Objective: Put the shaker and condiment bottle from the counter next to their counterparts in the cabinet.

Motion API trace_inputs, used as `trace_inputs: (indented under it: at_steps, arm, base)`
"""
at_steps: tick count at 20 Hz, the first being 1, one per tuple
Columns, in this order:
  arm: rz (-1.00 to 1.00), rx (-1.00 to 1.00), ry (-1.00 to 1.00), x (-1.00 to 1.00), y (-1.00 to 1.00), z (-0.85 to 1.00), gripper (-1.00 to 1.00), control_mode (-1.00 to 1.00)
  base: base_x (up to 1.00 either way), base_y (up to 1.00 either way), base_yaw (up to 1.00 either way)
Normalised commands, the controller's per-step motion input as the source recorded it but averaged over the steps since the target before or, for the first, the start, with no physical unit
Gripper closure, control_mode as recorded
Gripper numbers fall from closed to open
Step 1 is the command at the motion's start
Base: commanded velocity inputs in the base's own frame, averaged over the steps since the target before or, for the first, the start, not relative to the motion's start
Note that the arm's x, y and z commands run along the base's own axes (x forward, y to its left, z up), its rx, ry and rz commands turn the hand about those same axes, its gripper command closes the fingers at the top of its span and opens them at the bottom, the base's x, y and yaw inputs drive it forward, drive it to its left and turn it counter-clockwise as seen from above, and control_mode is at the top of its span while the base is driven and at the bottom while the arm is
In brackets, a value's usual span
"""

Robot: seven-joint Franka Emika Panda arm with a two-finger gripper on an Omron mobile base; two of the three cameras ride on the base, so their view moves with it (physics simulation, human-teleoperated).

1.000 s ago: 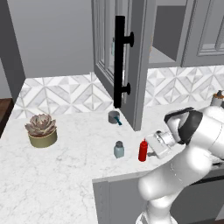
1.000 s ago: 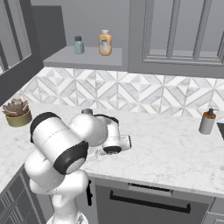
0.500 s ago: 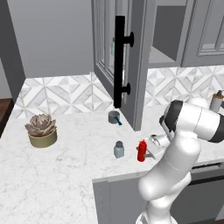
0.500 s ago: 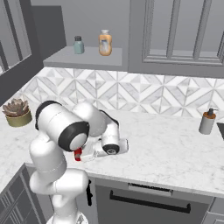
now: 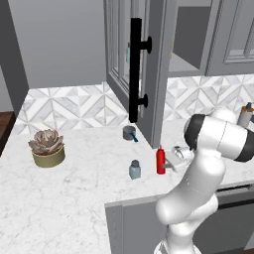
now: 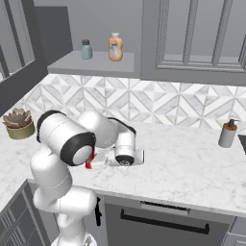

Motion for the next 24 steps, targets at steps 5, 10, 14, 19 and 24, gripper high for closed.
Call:
trace_inputs:
  at_steps: [5,10,14,19,24]
  arm:
    - [-0.35,-0.12,-0.07,0.04,0.08,0.69,1.00,-1.00]
    - [-0.42,-0.11,0.00,0.05,0.16,0.57,1.00,-1.00]
    - [-0.46,-0.05,-0.07,0.00,0.03,0.67,1.00,-1.00]
    - [-0.43,-0.05,-0.15,0.00,0.00,0.82,1.00,-1.00]
    - [-0.23,-0.05,-0.09,0.00,0.00,0.66,1.00,-1.00]
  base:
    - [0.00,0.00,0.00]
    - [0.00,0.00,0.00]
    - [0.00,0.00,0.00]
    - [0.00,0.00,0.00]
    - [0.00,0.00,0.00]
